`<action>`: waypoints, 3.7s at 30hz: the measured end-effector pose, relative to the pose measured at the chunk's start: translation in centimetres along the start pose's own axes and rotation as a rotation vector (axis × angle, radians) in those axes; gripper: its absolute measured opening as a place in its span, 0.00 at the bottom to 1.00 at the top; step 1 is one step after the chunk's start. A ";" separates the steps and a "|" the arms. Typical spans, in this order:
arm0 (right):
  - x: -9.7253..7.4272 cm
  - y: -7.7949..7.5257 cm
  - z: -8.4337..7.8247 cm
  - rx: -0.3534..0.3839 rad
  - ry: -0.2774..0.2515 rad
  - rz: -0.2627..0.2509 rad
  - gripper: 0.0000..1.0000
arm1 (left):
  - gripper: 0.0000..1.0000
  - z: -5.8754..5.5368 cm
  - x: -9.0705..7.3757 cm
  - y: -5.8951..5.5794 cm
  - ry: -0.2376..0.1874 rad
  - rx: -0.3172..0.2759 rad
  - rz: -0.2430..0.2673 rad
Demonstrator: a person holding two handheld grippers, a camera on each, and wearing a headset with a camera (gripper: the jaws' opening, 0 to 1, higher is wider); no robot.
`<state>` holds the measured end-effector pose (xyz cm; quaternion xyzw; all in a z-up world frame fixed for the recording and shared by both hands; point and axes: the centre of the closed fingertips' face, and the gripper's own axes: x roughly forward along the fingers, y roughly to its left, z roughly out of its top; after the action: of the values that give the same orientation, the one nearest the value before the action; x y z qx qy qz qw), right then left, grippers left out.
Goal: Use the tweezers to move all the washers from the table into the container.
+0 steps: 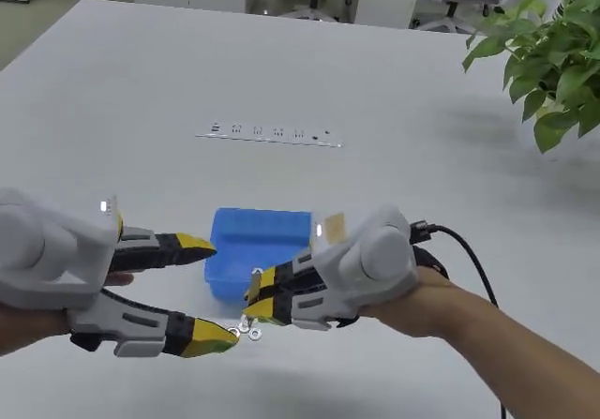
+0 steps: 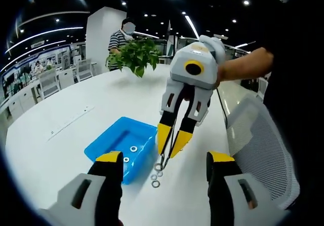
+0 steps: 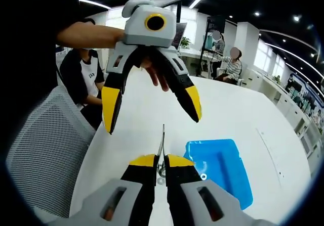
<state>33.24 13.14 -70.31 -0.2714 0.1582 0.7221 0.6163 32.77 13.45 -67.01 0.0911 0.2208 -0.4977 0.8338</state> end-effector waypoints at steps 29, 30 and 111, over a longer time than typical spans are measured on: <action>-2.3 -5.3 0.1 0.007 -0.013 -0.060 0.07 | 0.99 0.0 -1.1 1.4 -0.045 -0.031 0.110; -2.3 -5.5 0.0 0.007 -0.012 -0.062 0.07 | 0.99 0.0 -1.0 1.5 -0.045 -0.030 0.111; 1.8 -7.6 -4.8 0.065 0.055 -0.063 0.09 | 0.06 2.7 6.6 6.1 0.021 0.205 -0.069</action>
<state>41.39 13.35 -74.44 -0.2759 0.1901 0.6890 0.6427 41.57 10.20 -68.08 0.1736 0.1803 -0.5452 0.8000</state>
